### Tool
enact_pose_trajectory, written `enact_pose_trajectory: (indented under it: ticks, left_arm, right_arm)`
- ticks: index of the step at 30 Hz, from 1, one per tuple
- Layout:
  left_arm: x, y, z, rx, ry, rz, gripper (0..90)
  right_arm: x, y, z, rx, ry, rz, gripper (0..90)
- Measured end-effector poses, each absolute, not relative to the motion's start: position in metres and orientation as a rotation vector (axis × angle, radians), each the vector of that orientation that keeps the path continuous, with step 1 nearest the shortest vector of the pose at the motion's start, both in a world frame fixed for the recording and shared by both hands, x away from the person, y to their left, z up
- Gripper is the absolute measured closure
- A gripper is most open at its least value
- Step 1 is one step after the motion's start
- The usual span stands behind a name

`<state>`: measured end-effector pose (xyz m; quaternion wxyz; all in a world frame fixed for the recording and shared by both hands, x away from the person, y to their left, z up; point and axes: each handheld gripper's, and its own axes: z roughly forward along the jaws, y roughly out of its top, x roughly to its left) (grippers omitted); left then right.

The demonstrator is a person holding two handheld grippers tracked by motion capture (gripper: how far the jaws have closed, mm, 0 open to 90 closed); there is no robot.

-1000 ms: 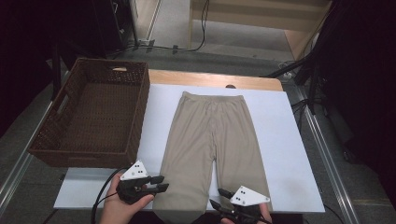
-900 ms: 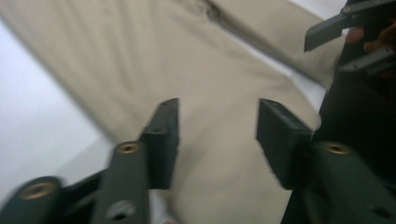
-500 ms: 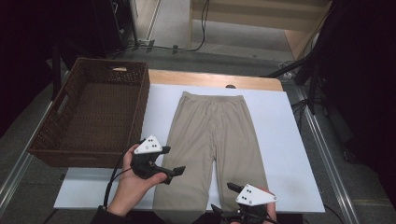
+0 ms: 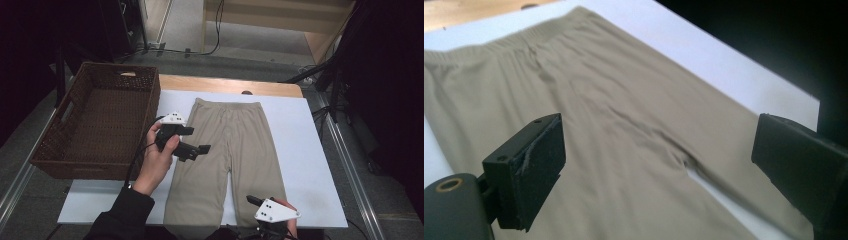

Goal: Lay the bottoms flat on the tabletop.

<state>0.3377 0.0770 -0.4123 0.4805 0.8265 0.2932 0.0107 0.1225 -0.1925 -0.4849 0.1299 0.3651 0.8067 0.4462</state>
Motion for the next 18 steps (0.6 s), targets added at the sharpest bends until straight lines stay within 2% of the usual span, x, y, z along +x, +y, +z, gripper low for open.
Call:
enact_pose_trajectory:
  ticks: [18]
  left_arm:
    - [0.391, 0.063, -0.414, 1.997, 0.762, 0.071, 6.9]
  right_arm:
    - [0.125, -0.188, -0.491, 1.053, 2.372, 1.303, 0.3]
